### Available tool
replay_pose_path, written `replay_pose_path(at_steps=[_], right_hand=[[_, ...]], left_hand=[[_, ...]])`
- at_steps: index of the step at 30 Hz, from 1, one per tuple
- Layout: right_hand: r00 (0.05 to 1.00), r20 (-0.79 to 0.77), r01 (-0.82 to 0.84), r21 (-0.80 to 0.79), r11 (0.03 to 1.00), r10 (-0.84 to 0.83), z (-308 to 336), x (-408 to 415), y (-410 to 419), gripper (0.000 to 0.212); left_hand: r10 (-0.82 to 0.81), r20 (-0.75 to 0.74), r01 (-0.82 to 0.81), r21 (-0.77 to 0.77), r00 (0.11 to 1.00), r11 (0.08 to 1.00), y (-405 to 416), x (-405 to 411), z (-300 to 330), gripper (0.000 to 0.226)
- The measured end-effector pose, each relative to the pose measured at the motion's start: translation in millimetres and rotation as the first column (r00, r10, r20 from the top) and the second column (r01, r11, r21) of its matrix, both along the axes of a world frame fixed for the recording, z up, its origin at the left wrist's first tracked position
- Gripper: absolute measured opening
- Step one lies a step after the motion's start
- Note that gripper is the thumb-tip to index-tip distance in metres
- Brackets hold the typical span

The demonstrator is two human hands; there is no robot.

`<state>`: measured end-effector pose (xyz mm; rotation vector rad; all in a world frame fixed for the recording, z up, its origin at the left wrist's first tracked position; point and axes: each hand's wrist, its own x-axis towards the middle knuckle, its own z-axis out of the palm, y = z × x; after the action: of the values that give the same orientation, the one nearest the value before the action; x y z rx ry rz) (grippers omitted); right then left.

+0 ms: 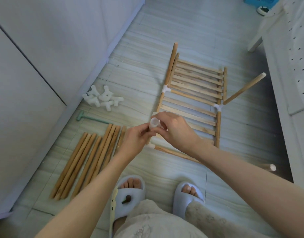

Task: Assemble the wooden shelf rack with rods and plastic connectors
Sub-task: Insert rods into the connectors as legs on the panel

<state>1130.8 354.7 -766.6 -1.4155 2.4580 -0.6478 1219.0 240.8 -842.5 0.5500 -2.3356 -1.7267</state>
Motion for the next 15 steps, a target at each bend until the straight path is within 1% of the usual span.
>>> replay_pose_path(at_steps=[5, 7, 8, 11, 13, 15], right_hand=[[0.979, 0.082, 0.191, -0.038, 0.981, -0.187, -7, -1, 7, 0.043], [0.964, 0.116, 0.239, 0.034, 0.971, -0.241, -10, -4, 11, 0.042], [0.964, 0.132, 0.222, 0.077, 0.972, -0.230, -11, -6, 12, 0.038], [0.976, 0.178, 0.099, 0.131, 0.986, -0.122, -10, -9, 7, 0.024], [0.980, 0.188, 0.033, 0.158, 0.987, -0.063, -7, -13, 5, 0.028], [0.984, 0.179, -0.020, 0.176, 0.984, -0.012, -5, -18, 5, 0.028]], left_hand=[[0.002, -0.013, -0.002, 0.001, 1.000, 1.000, -1, -3, 0, 0.012], [-0.014, -0.020, 0.013, -0.018, 1.000, 1.000, -1, -4, -4, 0.015], [-0.033, -0.027, 0.031, -0.046, 0.999, 0.998, -1, -5, -7, 0.015], [-0.086, -0.051, 0.078, -0.139, 0.995, 0.987, 0, -4, -15, 0.010], [-0.099, -0.047, 0.091, -0.144, 0.994, 0.985, 0, -4, -17, 0.006], [-0.094, -0.047, 0.086, -0.161, 0.994, 0.983, 0, -6, -19, 0.008]])
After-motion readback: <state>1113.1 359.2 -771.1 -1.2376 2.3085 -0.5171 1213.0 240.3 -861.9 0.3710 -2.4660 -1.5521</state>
